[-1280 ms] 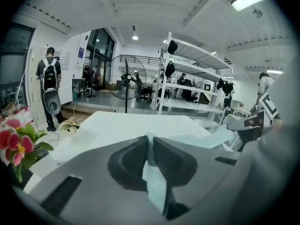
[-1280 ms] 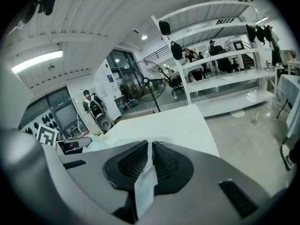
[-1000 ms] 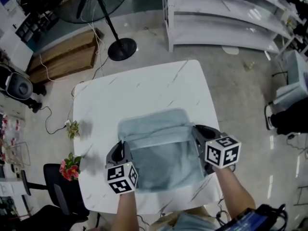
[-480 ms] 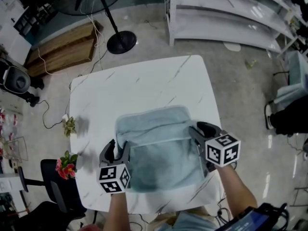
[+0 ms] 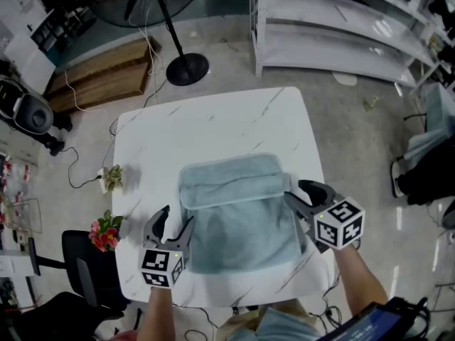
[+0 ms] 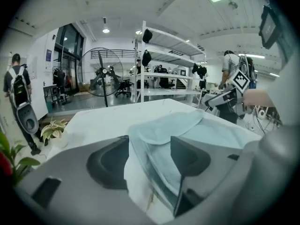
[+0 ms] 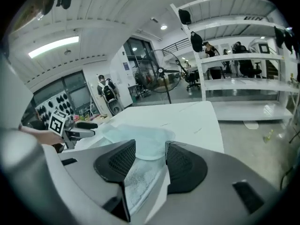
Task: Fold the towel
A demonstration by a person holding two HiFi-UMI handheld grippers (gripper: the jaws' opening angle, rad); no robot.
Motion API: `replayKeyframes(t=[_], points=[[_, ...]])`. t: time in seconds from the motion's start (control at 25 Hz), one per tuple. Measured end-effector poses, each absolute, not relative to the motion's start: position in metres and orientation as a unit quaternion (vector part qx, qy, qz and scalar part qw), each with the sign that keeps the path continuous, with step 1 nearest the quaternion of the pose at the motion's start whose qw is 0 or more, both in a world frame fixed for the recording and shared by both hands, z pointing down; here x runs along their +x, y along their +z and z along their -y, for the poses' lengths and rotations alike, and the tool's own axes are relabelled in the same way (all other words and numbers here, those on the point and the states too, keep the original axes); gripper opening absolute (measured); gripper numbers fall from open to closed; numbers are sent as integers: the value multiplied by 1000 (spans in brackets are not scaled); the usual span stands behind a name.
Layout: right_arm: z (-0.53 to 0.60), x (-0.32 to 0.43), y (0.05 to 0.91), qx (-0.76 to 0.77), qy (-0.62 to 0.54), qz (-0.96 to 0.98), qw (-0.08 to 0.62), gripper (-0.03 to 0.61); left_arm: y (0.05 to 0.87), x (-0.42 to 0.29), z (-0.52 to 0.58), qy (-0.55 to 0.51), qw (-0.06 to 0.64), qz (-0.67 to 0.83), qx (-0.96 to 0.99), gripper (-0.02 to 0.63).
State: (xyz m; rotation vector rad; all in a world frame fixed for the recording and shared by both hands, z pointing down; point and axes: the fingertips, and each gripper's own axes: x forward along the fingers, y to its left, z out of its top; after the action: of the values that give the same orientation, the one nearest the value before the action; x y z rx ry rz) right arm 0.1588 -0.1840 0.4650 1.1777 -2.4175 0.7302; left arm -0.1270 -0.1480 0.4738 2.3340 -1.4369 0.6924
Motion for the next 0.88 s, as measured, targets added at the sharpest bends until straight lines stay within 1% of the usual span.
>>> replayKeyframes(t=[0.24, 0.4, 0.56, 0.72, 0.76, 0.8, 0.88], points=[[176, 153, 453, 359, 138, 891, 241, 210, 477, -129, 151, 296, 53, 458, 837, 285], [176, 148, 452, 303, 37, 904, 298, 211, 483, -126, 160, 323, 8, 434, 841, 284], [173, 147, 467, 230, -56, 901, 364, 212, 485, -122, 170, 334, -21, 418, 845, 273], [173, 146, 485, 174, -136, 887, 405, 209, 483, -120, 180, 329, -35, 411, 849, 219], [174, 145, 488, 168, -152, 883, 411, 197, 483, -120, 182, 328, -38, 410, 850, 204], [176, 144, 492, 162, -165, 879, 418, 183, 482, -120, 183, 327, -41, 408, 851, 185], [180, 141, 499, 153, -182, 872, 429, 178, 481, -119, 185, 325, -45, 405, 854, 139]])
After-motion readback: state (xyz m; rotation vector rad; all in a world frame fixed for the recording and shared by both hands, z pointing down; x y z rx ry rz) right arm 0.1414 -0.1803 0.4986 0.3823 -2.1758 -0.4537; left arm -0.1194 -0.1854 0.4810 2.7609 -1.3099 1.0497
